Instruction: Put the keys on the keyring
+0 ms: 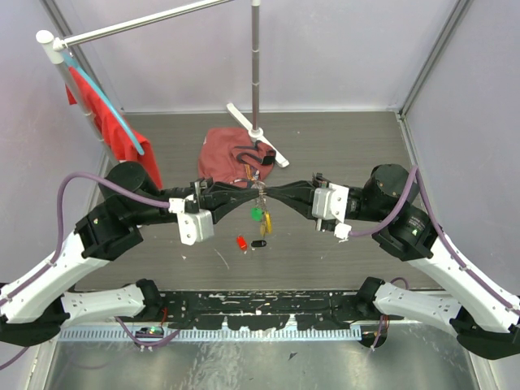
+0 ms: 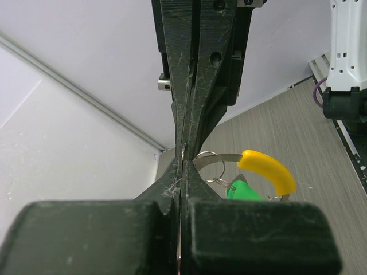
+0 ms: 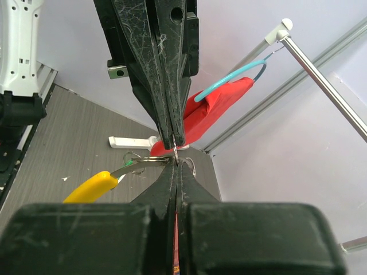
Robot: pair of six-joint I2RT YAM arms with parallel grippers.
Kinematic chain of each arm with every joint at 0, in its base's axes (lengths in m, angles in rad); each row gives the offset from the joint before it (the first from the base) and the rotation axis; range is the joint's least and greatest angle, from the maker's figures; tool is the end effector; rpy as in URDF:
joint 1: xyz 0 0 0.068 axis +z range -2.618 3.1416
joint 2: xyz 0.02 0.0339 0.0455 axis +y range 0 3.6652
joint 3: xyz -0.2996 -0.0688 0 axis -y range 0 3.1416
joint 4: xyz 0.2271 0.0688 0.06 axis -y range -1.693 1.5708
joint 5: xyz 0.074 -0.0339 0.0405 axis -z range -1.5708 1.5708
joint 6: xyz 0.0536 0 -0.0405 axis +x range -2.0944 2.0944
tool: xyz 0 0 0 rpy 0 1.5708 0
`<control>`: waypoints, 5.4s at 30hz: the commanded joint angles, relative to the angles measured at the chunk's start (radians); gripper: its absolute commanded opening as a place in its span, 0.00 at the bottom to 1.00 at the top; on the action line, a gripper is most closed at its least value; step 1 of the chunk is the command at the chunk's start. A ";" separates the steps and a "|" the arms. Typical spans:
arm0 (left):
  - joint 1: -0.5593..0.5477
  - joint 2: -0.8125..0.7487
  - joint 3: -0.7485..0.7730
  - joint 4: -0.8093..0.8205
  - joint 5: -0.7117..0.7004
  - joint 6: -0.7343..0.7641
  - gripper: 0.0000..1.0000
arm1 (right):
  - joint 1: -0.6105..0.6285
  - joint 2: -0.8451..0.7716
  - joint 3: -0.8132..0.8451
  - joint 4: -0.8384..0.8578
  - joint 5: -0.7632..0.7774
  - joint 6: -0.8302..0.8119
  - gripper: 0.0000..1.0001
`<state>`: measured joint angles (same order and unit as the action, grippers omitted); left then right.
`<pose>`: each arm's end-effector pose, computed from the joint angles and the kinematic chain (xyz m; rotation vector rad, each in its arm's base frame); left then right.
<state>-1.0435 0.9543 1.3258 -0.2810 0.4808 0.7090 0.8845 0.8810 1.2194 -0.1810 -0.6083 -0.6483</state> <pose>0.0579 -0.1487 0.5073 1.3822 0.6378 -0.6234 0.0651 0.1278 0.4951 -1.3238 0.6429 0.6212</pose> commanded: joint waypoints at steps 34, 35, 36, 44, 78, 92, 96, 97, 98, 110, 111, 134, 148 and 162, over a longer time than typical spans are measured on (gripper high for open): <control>-0.002 0.002 -0.018 0.048 -0.003 0.005 0.28 | 0.005 -0.011 0.037 0.071 -0.022 0.022 0.01; -0.002 -0.001 -0.021 0.053 -0.005 0.005 0.28 | 0.006 -0.012 0.038 0.073 -0.022 0.023 0.00; -0.003 0.000 -0.022 0.055 -0.006 0.003 0.28 | 0.005 -0.011 0.038 0.073 -0.023 0.022 0.00; -0.002 0.007 -0.021 0.058 -0.004 0.001 0.26 | 0.005 -0.008 0.038 0.078 -0.032 0.030 0.01; -0.003 0.045 0.019 0.022 0.012 -0.005 0.00 | 0.005 -0.014 0.037 0.075 -0.038 0.042 0.01; -0.002 0.038 0.024 -0.033 -0.136 -0.072 0.00 | 0.005 -0.068 0.053 -0.007 0.107 0.019 0.47; 0.002 0.044 0.004 -0.069 -0.223 -0.122 0.00 | 0.005 -0.110 0.017 0.077 0.383 0.156 0.46; 0.006 0.037 -0.015 -0.064 -0.235 -0.135 0.00 | 0.005 -0.115 0.018 0.084 0.488 0.204 0.44; 0.012 0.027 -0.035 -0.055 -0.246 -0.149 0.00 | 0.005 -0.117 0.026 0.076 0.585 0.249 0.42; 0.086 -0.041 -0.127 -0.098 -0.291 -0.291 0.00 | -0.092 0.113 0.165 -0.220 0.893 0.592 0.40; 0.089 -0.048 -0.137 -0.095 -0.294 -0.303 0.00 | -0.145 0.134 0.165 -0.230 0.782 0.634 0.40; 0.120 -0.210 -0.264 -0.073 -0.311 -0.362 0.00 | -0.045 0.388 -0.344 -0.002 0.746 1.187 0.46; 0.120 -0.246 -0.261 -0.086 -0.321 -0.349 0.00 | 0.122 0.582 -0.404 0.132 0.745 1.299 0.37; 0.120 -0.249 -0.265 -0.089 -0.317 -0.345 0.00 | 0.134 0.701 -0.354 0.128 0.727 1.303 0.35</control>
<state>-0.9272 0.7158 1.0729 -0.3882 0.1551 0.3584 1.0088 1.5707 0.8181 -0.0986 0.1101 0.6392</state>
